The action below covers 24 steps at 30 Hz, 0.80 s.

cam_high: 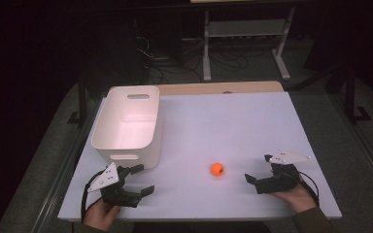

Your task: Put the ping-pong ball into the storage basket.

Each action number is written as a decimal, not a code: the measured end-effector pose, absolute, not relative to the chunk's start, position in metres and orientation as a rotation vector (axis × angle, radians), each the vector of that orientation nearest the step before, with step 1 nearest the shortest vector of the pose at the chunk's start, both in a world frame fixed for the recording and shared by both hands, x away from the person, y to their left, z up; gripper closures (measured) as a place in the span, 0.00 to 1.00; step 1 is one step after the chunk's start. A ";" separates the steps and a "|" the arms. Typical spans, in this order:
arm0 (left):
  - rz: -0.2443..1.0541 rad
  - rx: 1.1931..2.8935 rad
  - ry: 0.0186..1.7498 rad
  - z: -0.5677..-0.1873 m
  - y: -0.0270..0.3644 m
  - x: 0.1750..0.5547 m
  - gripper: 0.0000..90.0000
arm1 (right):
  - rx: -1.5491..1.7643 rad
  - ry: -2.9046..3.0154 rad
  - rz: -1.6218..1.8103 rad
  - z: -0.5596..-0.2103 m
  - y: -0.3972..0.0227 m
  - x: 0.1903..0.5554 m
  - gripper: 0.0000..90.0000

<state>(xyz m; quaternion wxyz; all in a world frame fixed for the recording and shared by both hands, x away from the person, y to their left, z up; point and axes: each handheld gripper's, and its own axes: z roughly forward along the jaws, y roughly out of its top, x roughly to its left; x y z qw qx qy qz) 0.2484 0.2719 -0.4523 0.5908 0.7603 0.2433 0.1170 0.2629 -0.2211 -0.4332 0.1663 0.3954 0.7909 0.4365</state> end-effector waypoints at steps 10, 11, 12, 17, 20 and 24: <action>0.265 1.758 0.564 -0.452 0.273 0.248 0.15 | 1.124 2.246 1.247 -0.432 -0.221 0.263 0.00; 0.265 1.758 0.564 -0.452 0.273 0.248 0.15 | 1.125 2.245 1.247 -0.432 -0.221 0.264 0.00; 0.266 1.761 0.564 -0.452 0.273 0.248 0.15 | 1.127 2.244 1.246 -0.431 -0.221 0.264 0.00; 0.267 1.766 0.564 -0.452 0.273 0.248 0.15 | 1.127 2.239 1.247 -0.430 -0.219 0.267 0.00; 0.270 1.763 0.561 -0.452 0.272 0.248 0.15 | 1.123 2.241 1.253 -0.429 -0.218 0.268 0.00; 0.277 1.761 0.549 -0.452 0.273 0.247 0.15 | 1.111 2.244 1.257 -0.428 -0.216 0.270 0.00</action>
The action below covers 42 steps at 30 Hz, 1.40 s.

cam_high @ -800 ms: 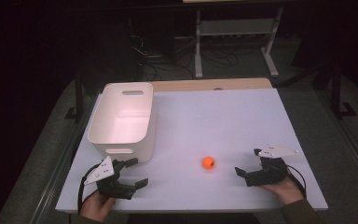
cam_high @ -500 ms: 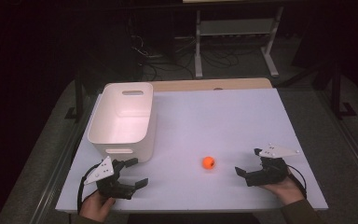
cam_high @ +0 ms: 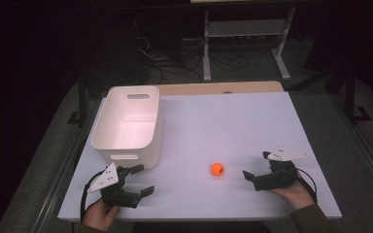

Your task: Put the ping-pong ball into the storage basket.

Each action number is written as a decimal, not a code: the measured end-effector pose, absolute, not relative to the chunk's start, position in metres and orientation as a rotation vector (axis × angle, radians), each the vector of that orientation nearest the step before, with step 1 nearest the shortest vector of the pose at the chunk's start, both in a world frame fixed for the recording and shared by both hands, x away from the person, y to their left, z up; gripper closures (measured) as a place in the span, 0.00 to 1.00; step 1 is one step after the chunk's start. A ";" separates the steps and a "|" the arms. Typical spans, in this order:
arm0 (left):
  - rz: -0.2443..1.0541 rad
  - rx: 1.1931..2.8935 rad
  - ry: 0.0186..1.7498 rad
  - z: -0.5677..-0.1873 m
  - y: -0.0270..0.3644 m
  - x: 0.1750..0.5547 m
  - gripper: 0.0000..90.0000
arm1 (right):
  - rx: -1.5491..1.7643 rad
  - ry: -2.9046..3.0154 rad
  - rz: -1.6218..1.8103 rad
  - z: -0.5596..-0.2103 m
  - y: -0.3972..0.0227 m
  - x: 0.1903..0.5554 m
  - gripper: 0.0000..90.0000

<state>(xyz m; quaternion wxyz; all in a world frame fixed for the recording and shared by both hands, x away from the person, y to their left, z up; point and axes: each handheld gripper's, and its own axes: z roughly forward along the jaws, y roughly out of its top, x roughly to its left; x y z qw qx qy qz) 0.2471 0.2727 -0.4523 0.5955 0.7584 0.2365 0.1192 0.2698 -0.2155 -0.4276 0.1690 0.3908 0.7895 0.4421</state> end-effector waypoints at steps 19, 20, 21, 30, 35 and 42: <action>0.267 1.754 0.566 -0.452 0.273 0.248 0.15 | 1.092 2.261 1.272 -0.424 -0.207 0.274 0.00; 0.267 1.754 0.565 -0.452 0.273 0.248 0.15 | 1.092 2.263 1.271 -0.424 -0.207 0.274 0.00; 0.267 1.753 0.565 -0.452 0.273 0.248 0.15 | 1.094 2.265 1.273 -0.424 -0.206 0.274 0.00; 0.266 1.756 0.567 -0.452 0.273 0.248 0.15 | 1.081 2.274 1.286 -0.422 -0.201 0.278 0.00; 0.261 1.754 0.572 -0.452 0.273 0.249 0.15 | 1.086 2.276 1.291 -0.422 -0.200 0.279 0.00; 0.262 1.754 0.570 -0.452 0.274 0.249 0.15 | 1.087 2.285 1.288 -0.423 -0.198 0.281 0.00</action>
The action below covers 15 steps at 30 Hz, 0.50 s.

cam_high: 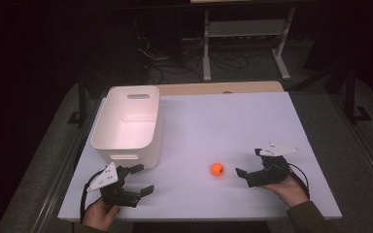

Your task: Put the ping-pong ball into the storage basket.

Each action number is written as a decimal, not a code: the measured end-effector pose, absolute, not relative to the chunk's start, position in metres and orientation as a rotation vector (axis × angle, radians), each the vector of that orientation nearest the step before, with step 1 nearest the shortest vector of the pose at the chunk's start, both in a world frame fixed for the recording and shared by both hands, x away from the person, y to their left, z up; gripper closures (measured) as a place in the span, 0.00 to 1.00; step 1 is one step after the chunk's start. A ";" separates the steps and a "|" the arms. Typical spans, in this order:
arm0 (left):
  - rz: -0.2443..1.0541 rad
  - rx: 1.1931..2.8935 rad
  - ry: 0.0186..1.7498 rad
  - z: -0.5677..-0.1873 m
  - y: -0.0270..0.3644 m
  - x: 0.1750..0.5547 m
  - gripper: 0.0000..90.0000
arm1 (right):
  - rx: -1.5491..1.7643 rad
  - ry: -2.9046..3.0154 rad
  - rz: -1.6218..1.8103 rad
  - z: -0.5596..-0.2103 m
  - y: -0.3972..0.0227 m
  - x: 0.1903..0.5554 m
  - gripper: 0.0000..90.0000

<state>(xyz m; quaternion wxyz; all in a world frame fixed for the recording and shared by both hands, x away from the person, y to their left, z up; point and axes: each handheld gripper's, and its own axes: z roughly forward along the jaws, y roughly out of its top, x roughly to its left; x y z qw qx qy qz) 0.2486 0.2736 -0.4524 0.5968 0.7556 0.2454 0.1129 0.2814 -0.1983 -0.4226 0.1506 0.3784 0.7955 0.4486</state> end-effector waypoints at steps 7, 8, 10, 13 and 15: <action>0.259 1.752 0.573 -0.452 0.274 0.249 0.15 | 1.079 2.289 1.289 -0.422 -0.195 0.286 0.00; 0.259 1.751 0.573 -0.453 0.274 0.249 0.15 | 1.079 2.290 1.289 -0.422 -0.195 0.287 0.00; 0.259 1.750 0.573 -0.453 0.274 0.249 0.15 | 1.076 2.293 1.291 -0.422 -0.193 0.288 0.00; 0.260 1.750 0.573 -0.453 0.274 0.249 0.15 | 1.076 2.297 1.294 -0.421 -0.191 0.289 0.00; 0.259 1.750 0.575 -0.453 0.274 0.249 0.15 | 1.072 2.297 1.297 -0.421 -0.190 0.290 0.00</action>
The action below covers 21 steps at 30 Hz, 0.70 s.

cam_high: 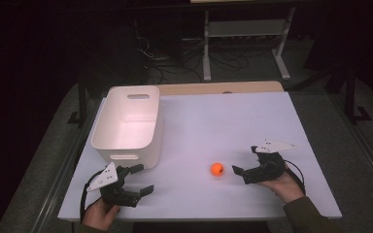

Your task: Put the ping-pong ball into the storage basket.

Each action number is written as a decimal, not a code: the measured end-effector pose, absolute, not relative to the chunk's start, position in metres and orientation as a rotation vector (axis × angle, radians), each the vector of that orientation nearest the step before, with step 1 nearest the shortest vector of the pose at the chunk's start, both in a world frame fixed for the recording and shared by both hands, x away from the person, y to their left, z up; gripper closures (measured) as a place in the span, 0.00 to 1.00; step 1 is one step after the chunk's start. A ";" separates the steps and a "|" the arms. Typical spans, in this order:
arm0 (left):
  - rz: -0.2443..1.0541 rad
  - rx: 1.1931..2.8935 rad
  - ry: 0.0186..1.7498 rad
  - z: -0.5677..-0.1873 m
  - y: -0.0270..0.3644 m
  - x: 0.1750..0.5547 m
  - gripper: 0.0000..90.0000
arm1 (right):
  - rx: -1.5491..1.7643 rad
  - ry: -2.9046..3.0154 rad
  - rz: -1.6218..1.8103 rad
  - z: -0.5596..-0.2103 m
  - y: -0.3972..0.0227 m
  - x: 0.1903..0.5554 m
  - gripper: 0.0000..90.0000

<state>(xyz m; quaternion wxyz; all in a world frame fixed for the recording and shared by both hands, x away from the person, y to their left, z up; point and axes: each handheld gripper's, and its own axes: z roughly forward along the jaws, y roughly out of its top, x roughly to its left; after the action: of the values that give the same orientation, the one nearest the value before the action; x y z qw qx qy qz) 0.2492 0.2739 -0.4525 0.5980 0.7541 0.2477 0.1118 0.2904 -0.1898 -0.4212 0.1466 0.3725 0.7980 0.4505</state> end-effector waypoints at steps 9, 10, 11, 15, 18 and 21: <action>0.259 1.749 0.575 -0.453 0.274 0.249 0.15 | 1.062 2.306 1.306 -0.420 -0.184 0.295 0.00; 0.260 1.750 0.574 -0.453 0.274 0.249 0.15 | 1.061 2.309 1.308 -0.420 -0.184 0.296 0.00; 0.259 1.749 0.575 -0.453 0.274 0.249 0.15 | 1.060 2.309 1.308 -0.420 -0.183 0.296 0.00; 0.259 1.750 0.575 -0.453 0.274 0.249 0.15 | 1.055 2.312 1.314 -0.420 -0.180 0.298 0.00; 0.259 1.750 0.574 -0.453 0.274 0.249 0.15 | 1.054 2.315 1.315 -0.419 -0.178 0.299 0.00; 0.259 1.750 0.575 -0.453 0.274 0.249 0.15 | 1.048 2.319 1.317 -0.419 -0.176 0.300 0.00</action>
<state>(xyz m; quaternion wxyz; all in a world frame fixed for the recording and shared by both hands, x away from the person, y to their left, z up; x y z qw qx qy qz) 0.2492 0.2738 -0.4525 0.5978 0.7543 0.2476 0.1115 0.3001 -0.1764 -0.4189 0.1375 0.3622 0.8016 0.4553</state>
